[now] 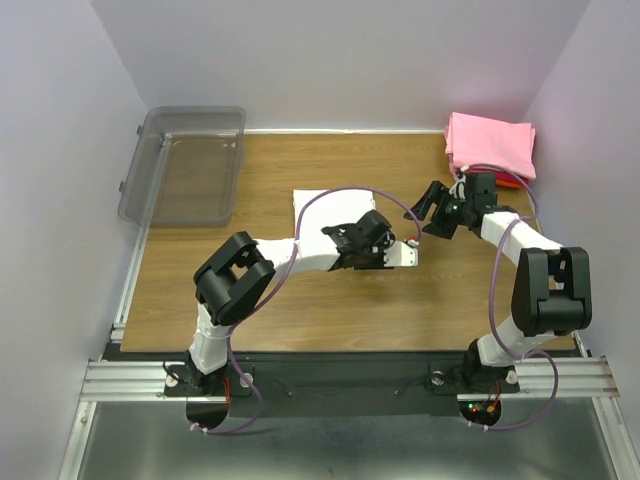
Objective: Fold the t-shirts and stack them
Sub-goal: Neatly place the folded tshirt to the corner
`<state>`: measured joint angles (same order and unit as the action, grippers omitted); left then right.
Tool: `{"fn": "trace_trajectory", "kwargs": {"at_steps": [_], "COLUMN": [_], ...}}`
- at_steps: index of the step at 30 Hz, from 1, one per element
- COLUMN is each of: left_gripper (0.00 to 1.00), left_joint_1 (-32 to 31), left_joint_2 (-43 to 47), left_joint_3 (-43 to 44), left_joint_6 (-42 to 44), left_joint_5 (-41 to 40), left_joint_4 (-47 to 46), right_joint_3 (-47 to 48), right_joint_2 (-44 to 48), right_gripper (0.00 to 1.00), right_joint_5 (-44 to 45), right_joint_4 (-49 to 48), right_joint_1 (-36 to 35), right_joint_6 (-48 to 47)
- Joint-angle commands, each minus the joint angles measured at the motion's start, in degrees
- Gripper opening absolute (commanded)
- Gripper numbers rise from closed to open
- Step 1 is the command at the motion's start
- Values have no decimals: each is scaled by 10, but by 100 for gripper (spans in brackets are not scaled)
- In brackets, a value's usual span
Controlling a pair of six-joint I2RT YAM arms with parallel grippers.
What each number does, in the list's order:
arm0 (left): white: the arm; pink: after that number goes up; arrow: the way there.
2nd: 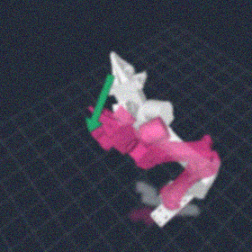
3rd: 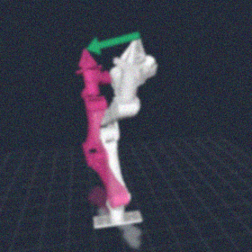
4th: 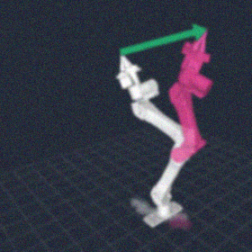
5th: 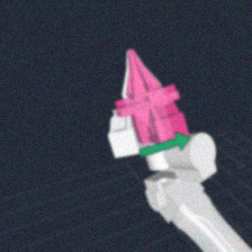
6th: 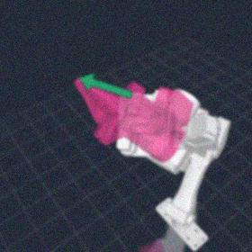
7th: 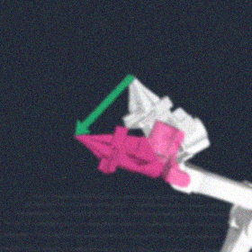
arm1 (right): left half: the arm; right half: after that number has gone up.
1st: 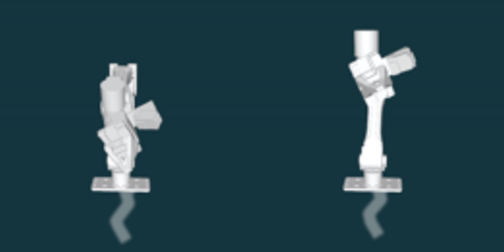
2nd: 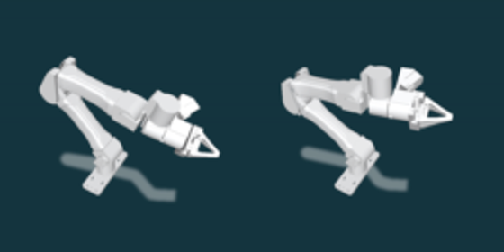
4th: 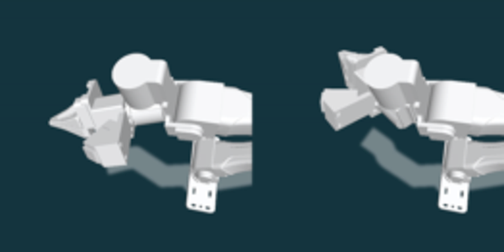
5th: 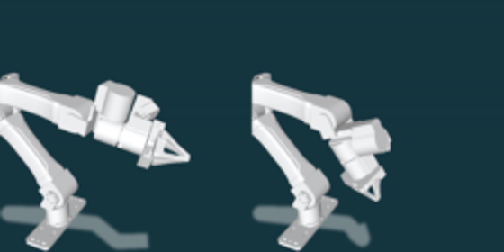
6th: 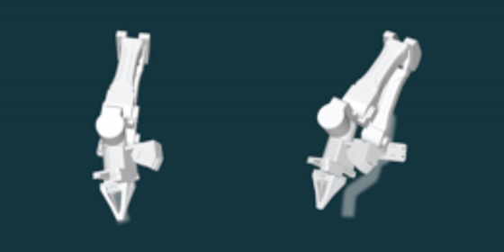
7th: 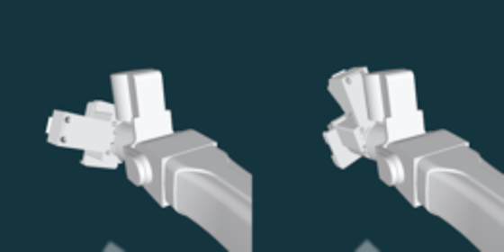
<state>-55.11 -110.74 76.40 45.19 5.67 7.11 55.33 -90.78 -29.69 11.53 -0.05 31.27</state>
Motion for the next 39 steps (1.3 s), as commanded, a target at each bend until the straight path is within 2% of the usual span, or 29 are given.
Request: {"fn": "trace_trajectory", "kwargs": {"at_steps": [1,7,10,12,18,21,28,39], "left_gripper": [46,39,27,17,0,0,0,0], "left_joint_1": [-8,-8,-7,2,53,69,77,79], "left_joint_2": [-25,-63,-73,-67,-41,-31,-29,3], "left_joint_3": [0,5,14,23,70,71,72,69], "left_joint_6": [43,50,46,32,-46,-64,-88,-96], "left_joint_5": [-51,-80,-78,-43,101,139,163,189], "left_joint_4": [-54,-81,-82,-77,-28,-29,-32,-40], "right_joint_3": [2,-18,-35,-50,-58,-69,-94,-90], "right_joint_2": [9,-20,-34,-49,-87,-96,-111,-166], "right_gripper": [82,81,79,74,69,69,70,64], "right_joint_5": [20,-19,-54,-80,-104,-105,-107,-78], "right_joint_4": [-19,-45,-70,-110,-189,-228,-324,-365], "right_joint_1": [-2,-2,-2,-2,-1,-25,-63,-94], "right_joint_6": [15,49,70,100,158,174,217,255]}}
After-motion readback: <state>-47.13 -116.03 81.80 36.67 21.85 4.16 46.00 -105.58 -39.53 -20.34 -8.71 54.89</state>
